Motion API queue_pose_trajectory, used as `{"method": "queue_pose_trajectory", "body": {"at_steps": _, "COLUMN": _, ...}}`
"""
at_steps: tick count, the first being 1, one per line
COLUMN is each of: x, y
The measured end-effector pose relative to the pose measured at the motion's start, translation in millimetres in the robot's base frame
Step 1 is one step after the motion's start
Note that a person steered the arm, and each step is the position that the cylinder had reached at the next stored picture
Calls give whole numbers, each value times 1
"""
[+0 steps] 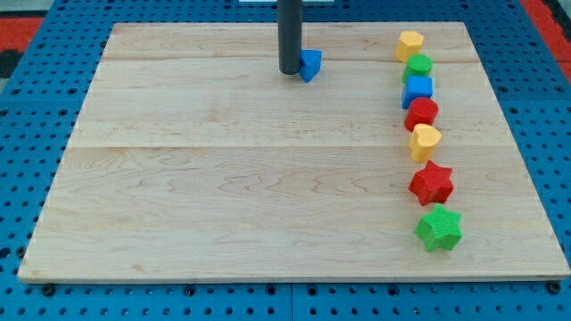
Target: Move the blue triangle above the yellow hexagon
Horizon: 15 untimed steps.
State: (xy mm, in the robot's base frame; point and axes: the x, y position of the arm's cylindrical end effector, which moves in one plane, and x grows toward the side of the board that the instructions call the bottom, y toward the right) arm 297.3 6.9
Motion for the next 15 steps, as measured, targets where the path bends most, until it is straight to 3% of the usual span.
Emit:
{"method": "queue_pose_trajectory", "body": {"at_steps": 2, "x": 2, "y": 20}}
{"method": "queue_pose_trajectory", "body": {"at_steps": 5, "x": -12, "y": 104}}
{"method": "queue_pose_trajectory", "body": {"at_steps": 7, "x": -72, "y": 90}}
{"method": "queue_pose_trajectory", "body": {"at_steps": 9, "x": -95, "y": 85}}
{"method": "queue_pose_trajectory", "body": {"at_steps": 13, "x": -95, "y": 98}}
{"method": "queue_pose_trajectory", "body": {"at_steps": 15, "x": -92, "y": 138}}
